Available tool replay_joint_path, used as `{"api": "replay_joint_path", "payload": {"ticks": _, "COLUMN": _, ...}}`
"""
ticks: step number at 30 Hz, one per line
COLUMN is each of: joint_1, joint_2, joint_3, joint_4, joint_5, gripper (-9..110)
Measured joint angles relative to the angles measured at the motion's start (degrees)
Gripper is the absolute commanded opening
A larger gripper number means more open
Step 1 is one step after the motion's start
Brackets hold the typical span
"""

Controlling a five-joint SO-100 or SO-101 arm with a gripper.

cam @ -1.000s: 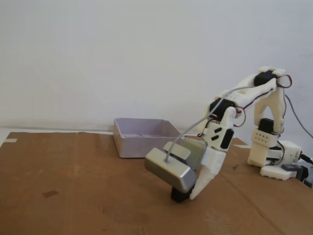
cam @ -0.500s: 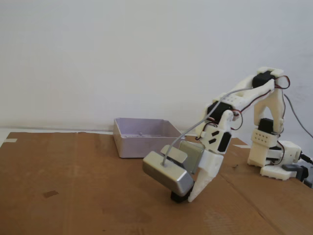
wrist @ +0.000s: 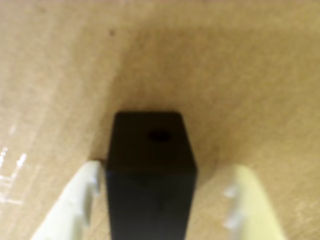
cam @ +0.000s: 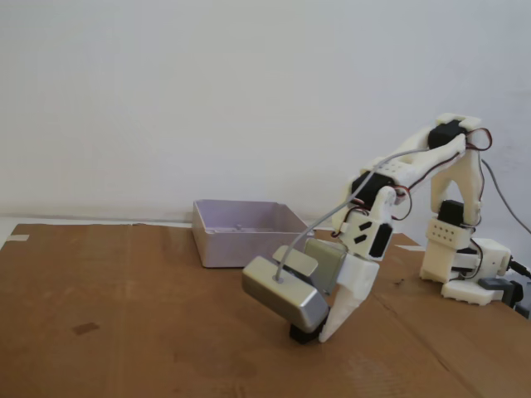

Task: Grasp a block and put it in the box.

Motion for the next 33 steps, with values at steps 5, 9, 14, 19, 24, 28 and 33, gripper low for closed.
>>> {"api": "replay_joint_path", "payload": {"ticks": 5, "joint_1": 0.00, "joint_2": 0.00, "joint_3": 0.00, "joint_4": 0.00, "joint_5": -0.26, "gripper": 19}}
{"api": "replay_joint_path", "payload": {"ticks": 9, "joint_1": 0.44, "joint_2": 0.00, "joint_3": 0.00, "joint_4": 0.00, "joint_5": -0.26, "gripper": 14}}
{"api": "replay_joint_path", "payload": {"ticks": 14, "joint_1": 0.70, "joint_2": 0.00, "joint_3": 0.00, "joint_4": 0.00, "joint_5": -0.26, "gripper": 8}}
{"api": "replay_joint_path", "payload": {"ticks": 19, "joint_1": 0.70, "joint_2": 0.00, "joint_3": 0.00, "joint_4": 0.00, "joint_5": -0.26, "gripper": 8}}
{"api": "replay_joint_path", "payload": {"ticks": 24, "joint_1": 0.70, "joint_2": 0.00, "joint_3": 0.00, "joint_4": 0.00, "joint_5": -0.26, "gripper": 8}}
{"api": "replay_joint_path", "payload": {"ticks": 28, "joint_1": 0.70, "joint_2": 0.00, "joint_3": 0.00, "joint_4": 0.00, "joint_5": -0.26, "gripper": 8}}
{"api": "replay_joint_path", "payload": {"ticks": 33, "joint_1": 0.70, "joint_2": 0.00, "joint_3": 0.00, "joint_4": 0.00, "joint_5": -0.26, "gripper": 8}}
